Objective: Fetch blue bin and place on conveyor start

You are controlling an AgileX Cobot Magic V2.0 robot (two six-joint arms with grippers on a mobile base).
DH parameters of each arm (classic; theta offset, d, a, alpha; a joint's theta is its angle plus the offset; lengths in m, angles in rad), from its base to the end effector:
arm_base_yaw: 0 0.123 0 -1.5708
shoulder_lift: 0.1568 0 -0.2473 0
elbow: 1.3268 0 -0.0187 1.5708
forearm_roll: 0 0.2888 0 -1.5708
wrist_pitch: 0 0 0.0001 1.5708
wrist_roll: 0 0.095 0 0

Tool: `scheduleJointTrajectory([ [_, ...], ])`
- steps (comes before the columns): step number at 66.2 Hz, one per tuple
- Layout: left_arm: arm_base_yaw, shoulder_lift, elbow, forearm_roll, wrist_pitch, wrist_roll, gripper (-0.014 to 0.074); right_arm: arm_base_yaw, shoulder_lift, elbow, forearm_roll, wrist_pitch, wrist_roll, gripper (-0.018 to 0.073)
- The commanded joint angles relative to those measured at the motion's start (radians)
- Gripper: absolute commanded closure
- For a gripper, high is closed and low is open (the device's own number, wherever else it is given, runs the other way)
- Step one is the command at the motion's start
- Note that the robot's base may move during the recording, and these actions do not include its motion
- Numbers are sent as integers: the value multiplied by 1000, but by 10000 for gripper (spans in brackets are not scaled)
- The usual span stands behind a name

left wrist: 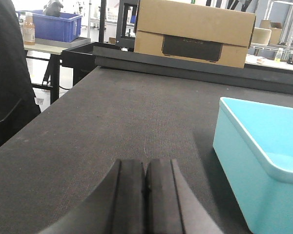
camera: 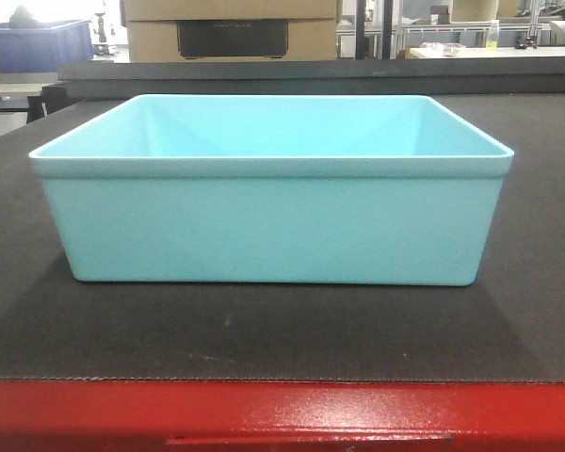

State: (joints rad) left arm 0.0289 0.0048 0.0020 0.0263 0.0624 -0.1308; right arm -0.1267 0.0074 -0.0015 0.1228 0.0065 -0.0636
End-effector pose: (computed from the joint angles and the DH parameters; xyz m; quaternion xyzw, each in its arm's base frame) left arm 0.1372 0.0041 0.2062 -0.0473 0.6991 -0.0264 0.7130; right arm 0.1360 -0.0172 0.2125 0.0628 0.6772 -0.0245 0.7327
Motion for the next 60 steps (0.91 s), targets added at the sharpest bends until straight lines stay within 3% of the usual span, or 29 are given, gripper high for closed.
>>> scheduleJointTrajectory([
  [1, 0, -5, -2, -4, -27, 3, 707, -1, -7, 1, -9, -20, -5, 712],
  [60, 0, -5, -2, -4, -27, 3, 707, -1, -7, 1, -9, -20, -5, 712],
])
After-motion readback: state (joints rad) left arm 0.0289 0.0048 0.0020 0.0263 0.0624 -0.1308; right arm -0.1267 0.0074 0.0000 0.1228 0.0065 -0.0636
